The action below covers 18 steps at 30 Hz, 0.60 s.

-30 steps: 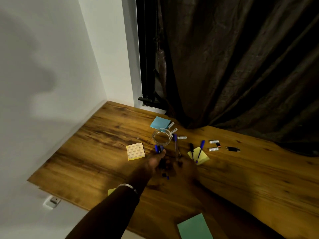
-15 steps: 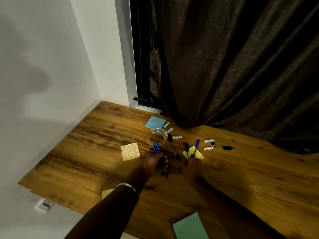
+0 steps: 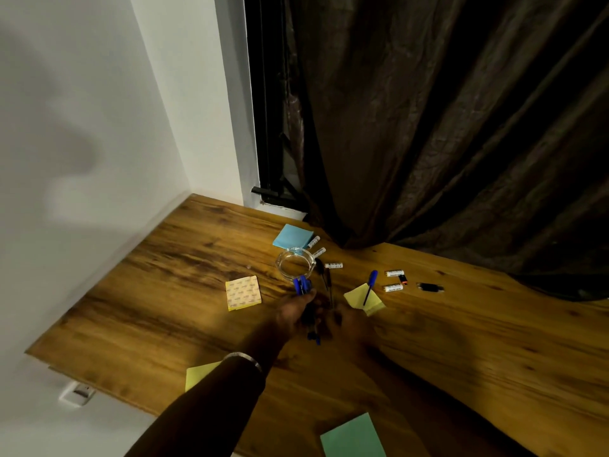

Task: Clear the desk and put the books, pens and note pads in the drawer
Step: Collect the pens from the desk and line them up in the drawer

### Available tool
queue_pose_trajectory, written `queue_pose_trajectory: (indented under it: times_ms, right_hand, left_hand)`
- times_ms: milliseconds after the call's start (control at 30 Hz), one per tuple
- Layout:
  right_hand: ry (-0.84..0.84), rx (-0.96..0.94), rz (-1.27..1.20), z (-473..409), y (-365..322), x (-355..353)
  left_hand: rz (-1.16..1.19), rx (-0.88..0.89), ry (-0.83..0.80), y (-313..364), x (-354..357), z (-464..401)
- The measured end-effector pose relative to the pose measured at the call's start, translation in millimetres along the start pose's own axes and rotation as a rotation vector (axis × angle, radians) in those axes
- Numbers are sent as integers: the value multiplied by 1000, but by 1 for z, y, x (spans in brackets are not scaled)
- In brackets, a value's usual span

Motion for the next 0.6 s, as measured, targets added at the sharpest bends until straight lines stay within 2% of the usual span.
queue_pose_trajectory:
  times_ms: [133, 200, 333, 400, 500, 600]
  right_hand:
    - [-187, -118, -36, -4, -11, 19]
    - [-184, -118, -83, -1, -11, 21]
    - [77, -30, -49, 6, 1, -8]
    - [169, -9, 59, -5, 13, -20]
    - [145, 92, 143, -22, 39, -25]
    - [163, 72, 274, -28, 52, -27]
  left_hand:
    - [-43, 10, 19, -3, 4, -5]
    - [-31, 18, 18, -4, 7, -3]
    - [19, -17, 48, -10, 7, -1]
    - [82, -31, 37, -14, 5, -3]
    - [128, -17, -9, -14, 5, 1]
    - [101, -10, -66, -13, 7, 6]
Point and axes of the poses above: each hand's wrist, its own z-axis away from the middle knuckle, its own x-axis out of the palm, y = z × x, the point moved 5 cm from there along -z, towards the middle knuckle, and after that the axes turned 1 degree about y, right-handed, at the moved point
